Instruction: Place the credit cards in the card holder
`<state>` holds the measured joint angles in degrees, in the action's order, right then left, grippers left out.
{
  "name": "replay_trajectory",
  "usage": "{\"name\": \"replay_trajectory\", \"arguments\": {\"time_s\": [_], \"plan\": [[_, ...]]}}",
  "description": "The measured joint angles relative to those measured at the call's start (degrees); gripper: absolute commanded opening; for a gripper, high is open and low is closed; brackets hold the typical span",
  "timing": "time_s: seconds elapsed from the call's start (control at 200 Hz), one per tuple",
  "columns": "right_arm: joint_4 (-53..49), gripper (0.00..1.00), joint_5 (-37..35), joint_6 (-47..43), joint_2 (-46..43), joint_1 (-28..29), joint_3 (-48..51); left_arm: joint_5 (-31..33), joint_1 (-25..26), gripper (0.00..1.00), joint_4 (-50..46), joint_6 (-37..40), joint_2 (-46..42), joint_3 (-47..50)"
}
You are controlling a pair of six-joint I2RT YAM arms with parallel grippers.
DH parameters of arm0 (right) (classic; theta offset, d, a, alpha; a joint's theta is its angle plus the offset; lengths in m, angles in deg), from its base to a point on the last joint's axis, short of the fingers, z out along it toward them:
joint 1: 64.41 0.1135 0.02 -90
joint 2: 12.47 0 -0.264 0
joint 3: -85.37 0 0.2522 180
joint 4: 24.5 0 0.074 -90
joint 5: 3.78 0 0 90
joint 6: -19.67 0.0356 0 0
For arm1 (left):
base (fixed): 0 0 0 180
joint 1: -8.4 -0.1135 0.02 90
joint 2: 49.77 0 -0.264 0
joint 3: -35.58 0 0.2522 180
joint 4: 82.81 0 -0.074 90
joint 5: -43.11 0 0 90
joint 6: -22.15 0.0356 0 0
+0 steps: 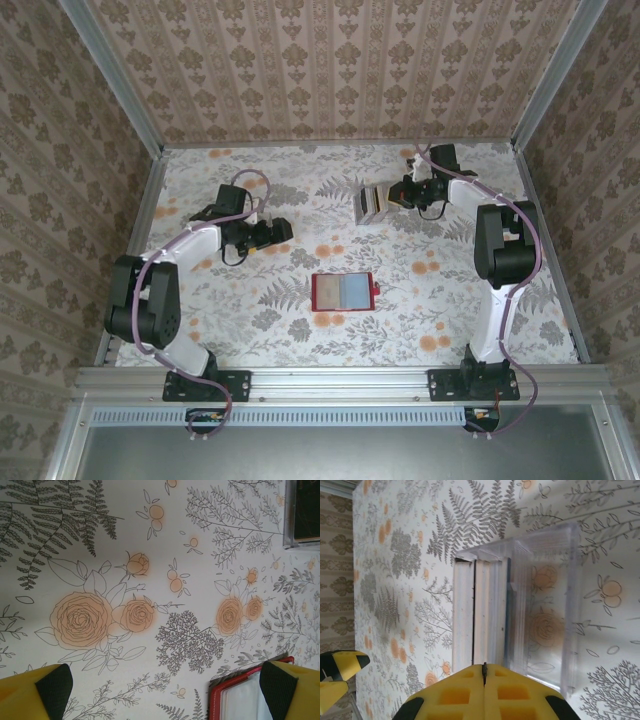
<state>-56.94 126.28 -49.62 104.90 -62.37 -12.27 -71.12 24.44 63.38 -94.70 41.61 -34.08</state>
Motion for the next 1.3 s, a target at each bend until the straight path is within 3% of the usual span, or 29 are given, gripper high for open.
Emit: {"name": "replay_trajectory", "arguments": {"time_s": [0.34,0.62,0.94,1.3], "plan": [[-4.3,0.51,-5.1,-2.7,-0.5,1.2,-3.5,0.0,0.0,1.00,0.0,-0.1,0.8,0.0],[-10.0,0.52,-20.3,-7.3,-0.6,5.5,-6.8,0.0,0.0,1.00,-0.1,-0.1,0.8,-0.7],[-18.4,0.52,-30.0,-15.9,1.3,7.4,-13.6,0.0,0.0,1.00,-0.1,-0.1,0.8,-0.8],[-20.9,0.53,-32.7,-20.4,3.1,10.1,-15.1,0.0,0.0,1.00,-0.2,-0.1,1.3,-1.6]]}}
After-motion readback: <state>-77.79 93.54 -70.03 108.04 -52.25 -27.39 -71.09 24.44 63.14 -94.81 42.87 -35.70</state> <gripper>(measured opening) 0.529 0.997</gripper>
